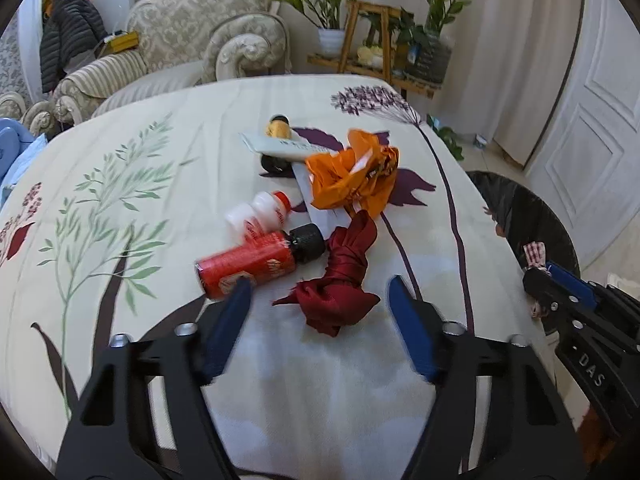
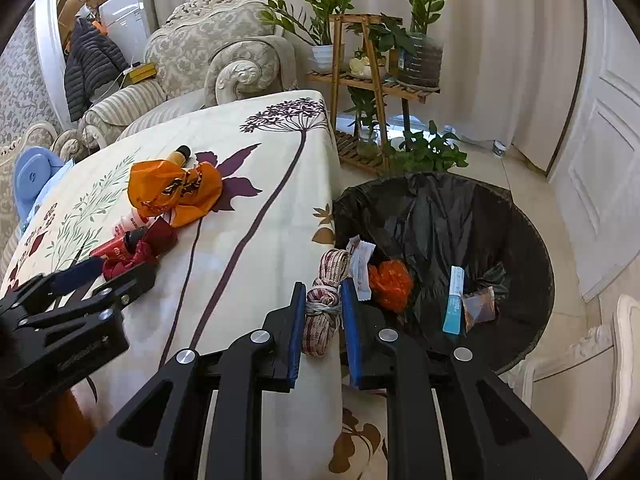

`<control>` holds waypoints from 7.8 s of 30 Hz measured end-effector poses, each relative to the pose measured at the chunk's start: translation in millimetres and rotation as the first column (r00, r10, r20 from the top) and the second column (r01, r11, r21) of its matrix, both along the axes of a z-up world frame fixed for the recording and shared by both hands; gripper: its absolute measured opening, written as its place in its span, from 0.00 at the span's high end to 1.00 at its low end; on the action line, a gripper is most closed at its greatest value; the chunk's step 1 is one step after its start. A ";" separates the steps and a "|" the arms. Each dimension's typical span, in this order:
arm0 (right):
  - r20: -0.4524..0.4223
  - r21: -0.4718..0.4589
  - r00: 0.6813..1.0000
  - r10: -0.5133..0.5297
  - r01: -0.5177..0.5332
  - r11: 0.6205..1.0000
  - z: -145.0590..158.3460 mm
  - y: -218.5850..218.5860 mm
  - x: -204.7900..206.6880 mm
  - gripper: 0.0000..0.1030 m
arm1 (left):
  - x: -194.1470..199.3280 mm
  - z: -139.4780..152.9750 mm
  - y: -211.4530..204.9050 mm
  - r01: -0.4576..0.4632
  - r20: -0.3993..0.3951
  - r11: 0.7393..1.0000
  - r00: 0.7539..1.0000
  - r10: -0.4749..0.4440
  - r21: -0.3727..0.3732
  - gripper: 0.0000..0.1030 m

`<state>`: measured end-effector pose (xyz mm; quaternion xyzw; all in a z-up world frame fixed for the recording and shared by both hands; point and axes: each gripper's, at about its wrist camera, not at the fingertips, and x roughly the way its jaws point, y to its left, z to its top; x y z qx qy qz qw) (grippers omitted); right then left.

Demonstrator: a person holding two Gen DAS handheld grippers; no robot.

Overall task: Collect trash
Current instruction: 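Grasp the dark red cloth with the left gripper while the right lifts the twine, then carry the cloth and twine over the black bin and open both grippers, then move both open grippers back over the table, then grasp the red bottle with the left gripper while the right grasps the orange bag, then carry the bottle and orange bag over the bin and open both grippers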

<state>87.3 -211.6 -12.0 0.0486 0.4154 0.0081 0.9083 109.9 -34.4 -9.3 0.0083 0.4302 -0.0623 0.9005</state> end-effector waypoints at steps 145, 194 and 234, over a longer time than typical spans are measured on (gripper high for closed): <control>0.003 -0.015 1.000 0.011 -0.011 1.000 0.8 11.6 28.3 0.43 | 9.9 -6.8 20.0 0.012 -0.055 1.000 0.998 -0.012 0.007 0.42; 0.047 -0.053 0.985 0.165 -0.162 0.985 26.9 100.7 55.5 0.31 | 5.9 13.8 114.0 -0.187 0.043 0.982 0.981 0.187 -0.006 0.78; 0.055 -0.091 0.995 0.089 -0.084 0.992 26.1 66.8 30.6 0.64 | -11.9 12.1 77.7 -0.130 0.061 0.991 0.989 0.132 -0.024 0.78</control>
